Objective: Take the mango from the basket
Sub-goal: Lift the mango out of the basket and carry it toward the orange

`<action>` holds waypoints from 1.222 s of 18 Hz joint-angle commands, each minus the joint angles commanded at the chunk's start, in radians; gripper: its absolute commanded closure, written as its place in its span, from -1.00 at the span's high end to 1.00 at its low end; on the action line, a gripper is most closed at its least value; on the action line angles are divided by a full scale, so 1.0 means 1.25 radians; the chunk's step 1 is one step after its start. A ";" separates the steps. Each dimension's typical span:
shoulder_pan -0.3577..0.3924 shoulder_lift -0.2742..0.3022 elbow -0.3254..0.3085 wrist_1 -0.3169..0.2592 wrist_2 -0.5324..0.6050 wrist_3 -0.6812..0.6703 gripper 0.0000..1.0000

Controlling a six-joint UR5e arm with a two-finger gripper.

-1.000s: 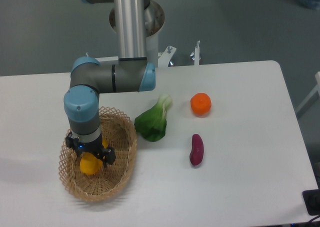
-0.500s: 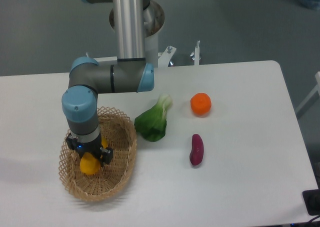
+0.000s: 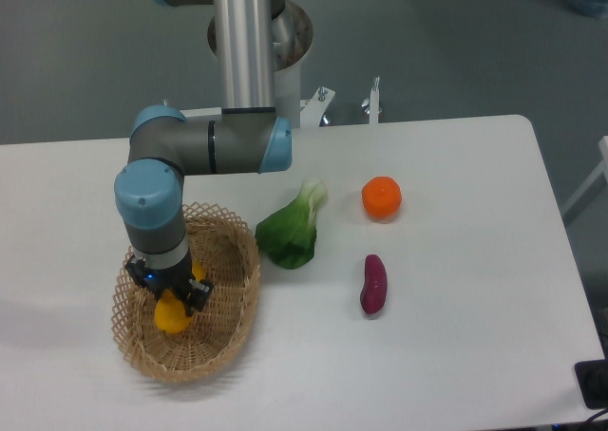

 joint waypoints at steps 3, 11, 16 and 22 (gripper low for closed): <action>0.056 0.048 -0.001 -0.014 -0.004 0.050 -0.10; 0.219 0.112 0.016 -0.121 -0.004 0.264 -0.10; 0.345 0.135 0.016 -0.195 -0.004 0.451 -0.10; 0.475 0.146 0.026 -0.222 -0.005 0.653 -0.10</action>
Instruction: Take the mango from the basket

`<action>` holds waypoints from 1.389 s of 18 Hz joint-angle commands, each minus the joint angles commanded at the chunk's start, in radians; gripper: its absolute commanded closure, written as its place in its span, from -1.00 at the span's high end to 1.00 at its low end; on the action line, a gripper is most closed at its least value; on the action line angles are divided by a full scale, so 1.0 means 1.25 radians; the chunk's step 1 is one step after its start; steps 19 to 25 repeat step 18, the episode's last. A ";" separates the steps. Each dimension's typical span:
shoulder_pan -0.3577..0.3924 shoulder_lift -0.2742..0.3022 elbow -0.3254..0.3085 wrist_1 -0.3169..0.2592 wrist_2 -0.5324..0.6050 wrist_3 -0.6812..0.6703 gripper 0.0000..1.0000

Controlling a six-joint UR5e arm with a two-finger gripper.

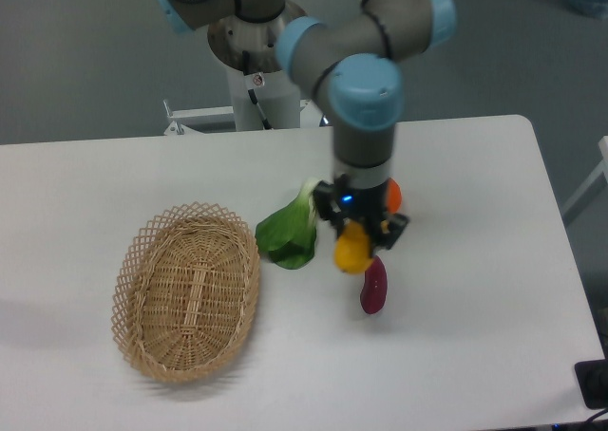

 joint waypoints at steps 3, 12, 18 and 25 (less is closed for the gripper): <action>0.034 -0.001 0.009 -0.006 0.000 0.057 -0.10; 0.073 -0.010 0.029 -0.020 -0.001 0.121 -0.10; 0.073 -0.010 0.029 -0.020 -0.001 0.121 -0.10; 0.073 -0.010 0.029 -0.020 -0.001 0.121 -0.10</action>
